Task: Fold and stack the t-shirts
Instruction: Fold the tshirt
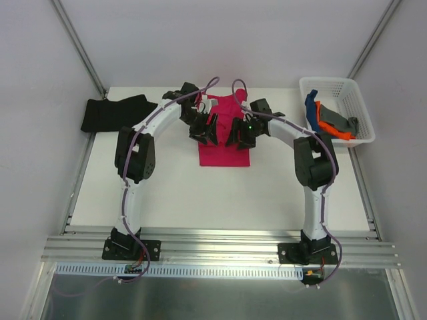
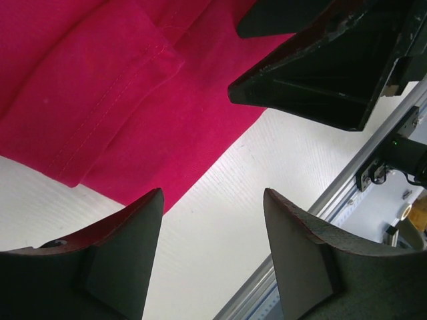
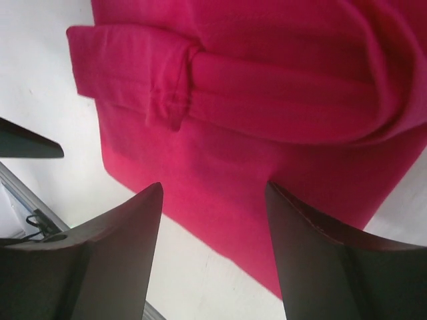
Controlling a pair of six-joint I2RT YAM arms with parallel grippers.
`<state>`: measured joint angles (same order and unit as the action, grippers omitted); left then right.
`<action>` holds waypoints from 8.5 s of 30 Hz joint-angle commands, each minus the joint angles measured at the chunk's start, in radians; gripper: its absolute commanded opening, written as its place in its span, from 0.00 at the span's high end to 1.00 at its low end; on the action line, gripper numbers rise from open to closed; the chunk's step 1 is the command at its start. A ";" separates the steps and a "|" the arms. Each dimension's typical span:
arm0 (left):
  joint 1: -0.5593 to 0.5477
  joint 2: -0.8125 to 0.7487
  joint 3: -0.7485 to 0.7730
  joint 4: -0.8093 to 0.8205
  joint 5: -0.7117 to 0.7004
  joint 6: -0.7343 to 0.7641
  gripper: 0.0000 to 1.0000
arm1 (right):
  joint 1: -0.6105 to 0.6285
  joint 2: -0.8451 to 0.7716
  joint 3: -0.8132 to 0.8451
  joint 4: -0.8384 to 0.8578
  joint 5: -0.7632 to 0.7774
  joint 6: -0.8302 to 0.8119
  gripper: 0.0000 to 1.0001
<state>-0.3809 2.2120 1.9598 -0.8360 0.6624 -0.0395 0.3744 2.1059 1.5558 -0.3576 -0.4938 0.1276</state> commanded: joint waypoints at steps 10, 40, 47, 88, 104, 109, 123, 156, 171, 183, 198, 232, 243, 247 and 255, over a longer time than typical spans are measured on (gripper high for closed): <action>-0.009 0.006 -0.036 -0.003 0.052 -0.030 0.39 | -0.008 0.152 0.245 0.031 0.040 0.018 0.34; -0.027 0.197 0.137 0.002 -0.069 0.027 0.37 | -0.114 -0.185 0.078 0.092 0.014 0.116 0.33; -0.029 0.166 0.111 0.002 -0.096 0.030 0.38 | -0.097 -0.193 -0.086 0.117 -0.075 0.156 0.33; 0.091 0.008 0.229 0.046 -0.087 0.030 0.40 | 0.127 -0.086 -0.236 0.062 -0.022 0.061 0.29; 0.089 -0.095 -0.099 0.012 0.025 0.000 0.44 | 0.127 -0.081 -0.244 0.078 -0.015 0.049 0.28; 0.085 0.015 -0.006 0.014 0.037 -0.005 0.44 | 0.127 -0.083 -0.244 0.077 -0.012 0.049 0.28; 0.089 0.268 0.292 0.064 -0.081 0.009 0.42 | 0.130 -0.092 -0.263 0.066 -0.009 0.038 0.28; 0.168 -0.008 -0.280 0.034 0.031 -0.036 0.43 | -0.106 -0.256 -0.461 0.031 -0.078 0.064 0.35; 0.145 0.017 -0.335 0.044 0.089 -0.057 0.48 | -0.111 -0.149 -0.387 0.077 -0.071 0.119 0.44; 0.099 0.009 -0.368 0.058 0.112 -0.071 0.50 | -0.091 -0.152 -0.413 0.104 -0.097 0.141 0.50; 0.089 0.000 -0.380 0.066 0.108 -0.079 0.55 | -0.045 -0.164 -0.453 0.120 -0.117 0.155 0.53; 0.091 -0.069 -0.452 0.067 0.103 -0.066 1.00 | -0.074 -0.250 -0.480 0.060 -0.097 0.075 1.00; 0.076 -0.258 -0.506 -0.011 0.120 0.023 1.00 | -0.111 -0.443 -0.516 -0.010 -0.184 0.063 1.00; 0.045 -0.333 -0.542 -0.032 0.109 0.030 1.00 | -0.112 -0.533 -0.549 -0.024 -0.195 0.076 0.99; -0.029 -0.526 -0.653 -0.034 0.049 0.059 1.00 | -0.112 -0.673 -0.606 -0.075 -0.206 0.081 1.00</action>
<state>-0.4011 1.7687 1.3422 -0.8192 0.7471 -0.0250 0.2760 1.5074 0.9623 -0.3870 -0.6872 0.2165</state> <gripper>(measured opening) 0.033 0.023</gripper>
